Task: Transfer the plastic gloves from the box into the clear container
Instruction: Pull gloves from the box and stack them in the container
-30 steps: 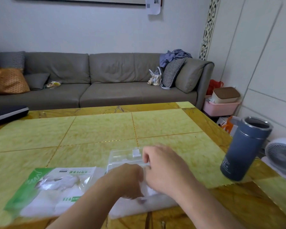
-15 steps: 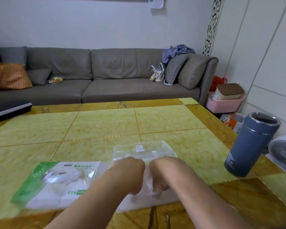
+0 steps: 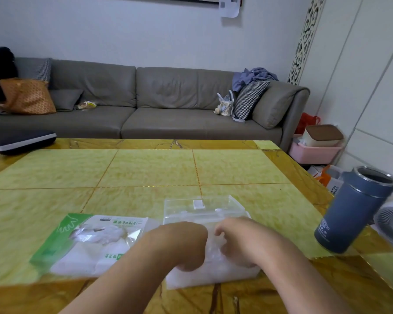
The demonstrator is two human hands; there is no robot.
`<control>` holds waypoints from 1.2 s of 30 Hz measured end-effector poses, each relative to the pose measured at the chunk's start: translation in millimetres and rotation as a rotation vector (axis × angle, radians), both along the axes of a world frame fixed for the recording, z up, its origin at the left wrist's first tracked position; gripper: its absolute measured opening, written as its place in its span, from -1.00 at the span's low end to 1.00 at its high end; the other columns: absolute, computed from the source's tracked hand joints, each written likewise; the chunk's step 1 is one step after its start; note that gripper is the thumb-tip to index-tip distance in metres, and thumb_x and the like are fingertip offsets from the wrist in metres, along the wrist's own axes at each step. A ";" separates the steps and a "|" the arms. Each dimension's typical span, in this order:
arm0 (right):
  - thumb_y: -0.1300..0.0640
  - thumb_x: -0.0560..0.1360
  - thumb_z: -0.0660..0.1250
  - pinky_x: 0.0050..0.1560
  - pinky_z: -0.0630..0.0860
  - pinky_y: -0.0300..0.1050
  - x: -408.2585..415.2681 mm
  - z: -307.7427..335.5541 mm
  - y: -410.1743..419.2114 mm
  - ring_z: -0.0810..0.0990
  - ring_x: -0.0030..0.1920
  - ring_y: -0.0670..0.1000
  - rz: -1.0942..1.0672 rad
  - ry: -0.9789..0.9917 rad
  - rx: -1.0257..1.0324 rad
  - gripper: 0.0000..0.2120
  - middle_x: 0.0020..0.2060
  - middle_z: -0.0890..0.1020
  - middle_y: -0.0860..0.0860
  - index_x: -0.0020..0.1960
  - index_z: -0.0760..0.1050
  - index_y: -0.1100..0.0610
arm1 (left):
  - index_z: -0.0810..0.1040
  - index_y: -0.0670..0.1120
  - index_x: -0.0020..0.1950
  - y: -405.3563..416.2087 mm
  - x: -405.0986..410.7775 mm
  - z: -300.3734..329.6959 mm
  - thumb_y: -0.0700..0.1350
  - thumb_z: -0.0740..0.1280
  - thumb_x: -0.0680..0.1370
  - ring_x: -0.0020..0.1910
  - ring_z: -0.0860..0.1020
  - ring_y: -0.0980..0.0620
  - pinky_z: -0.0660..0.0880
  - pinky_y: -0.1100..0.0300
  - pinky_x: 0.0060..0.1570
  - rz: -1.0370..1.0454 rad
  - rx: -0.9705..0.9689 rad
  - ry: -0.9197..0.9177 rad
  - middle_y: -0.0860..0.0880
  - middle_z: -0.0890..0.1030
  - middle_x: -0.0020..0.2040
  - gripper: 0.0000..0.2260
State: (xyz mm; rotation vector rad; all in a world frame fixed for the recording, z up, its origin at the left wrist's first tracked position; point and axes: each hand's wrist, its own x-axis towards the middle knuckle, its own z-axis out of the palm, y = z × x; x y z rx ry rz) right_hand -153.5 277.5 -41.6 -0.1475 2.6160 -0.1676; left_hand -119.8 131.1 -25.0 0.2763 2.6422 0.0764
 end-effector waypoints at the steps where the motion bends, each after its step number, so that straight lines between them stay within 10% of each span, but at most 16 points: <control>1: 0.20 0.65 0.22 0.38 0.52 0.02 1.5 0.5 -0.2 0.58 0.37 0.06 -0.006 0.020 -0.015 -0.54 0.49 0.48 -0.06 0.51 0.46 -0.09 | 0.45 -0.10 0.44 -1.4 7.3 4.2 -0.32 0.16 0.57 -0.02 0.48 -0.02 0.43 0.18 -0.15 -0.007 0.020 0.028 -0.05 0.57 0.16 -0.56; 8: 0.22 0.64 0.25 0.01 0.56 -0.28 21.5 20.5 21.3 0.66 0.05 -0.22 0.022 0.330 -0.217 -0.65 0.10 0.70 -0.24 0.09 0.69 -0.18 | 0.42 0.00 0.39 -21.9 50.1 22.9 -0.35 0.15 0.51 0.20 0.53 -0.09 0.56 -0.02 0.06 0.014 0.254 0.312 -0.01 0.48 0.28 -0.51; 15: 0.20 0.63 0.28 -0.16 0.61 -0.07 34.3 36.8 -33.1 0.62 -0.21 -0.20 0.045 0.775 -0.404 -0.74 -0.20 0.67 -0.22 -0.03 0.65 -0.10 | 0.50 0.09 0.22 -107.6 65.6 1.8 -0.28 0.17 0.51 0.03 0.55 0.06 0.57 0.08 -0.05 0.373 0.388 0.706 0.14 0.51 0.10 -0.62; 22: 0.29 0.65 0.19 0.24 0.55 0.01 30.6 11.0 -174.1 0.53 0.21 0.01 0.453 0.445 -0.461 -0.62 0.22 0.57 -0.06 0.35 0.57 -0.01 | 0.64 0.14 0.18 -193.2 60.5 -27.0 -0.14 0.29 0.60 0.07 0.57 0.14 0.57 0.19 0.07 0.544 0.289 0.537 0.14 0.62 0.15 -0.75; 32: 0.24 0.44 0.48 -0.28 0.46 -0.20 17.7 -7.9 -214.6 0.58 -0.30 -0.07 0.341 0.360 -0.439 -0.86 -0.33 0.58 -0.12 -0.14 0.73 0.02 | 0.72 0.18 -0.13 -206.5 59.0 -33.2 -0.22 0.29 0.37 -0.21 0.60 0.21 0.64 0.15 -0.23 0.627 0.396 0.522 0.18 0.64 -0.16 -0.67; 36: 0.21 0.47 0.50 -0.28 0.46 -0.29 19.9 -2.5 -211.8 0.61 -0.24 -0.15 0.249 0.291 -0.524 -0.84 -0.23 0.67 -0.12 -0.23 0.64 -0.01 | 0.62 0.15 -0.10 -207.3 61.4 -33.5 -0.18 0.32 0.40 -0.19 0.58 0.17 0.64 0.09 -0.18 0.646 0.455 0.516 0.14 0.59 -0.12 -0.77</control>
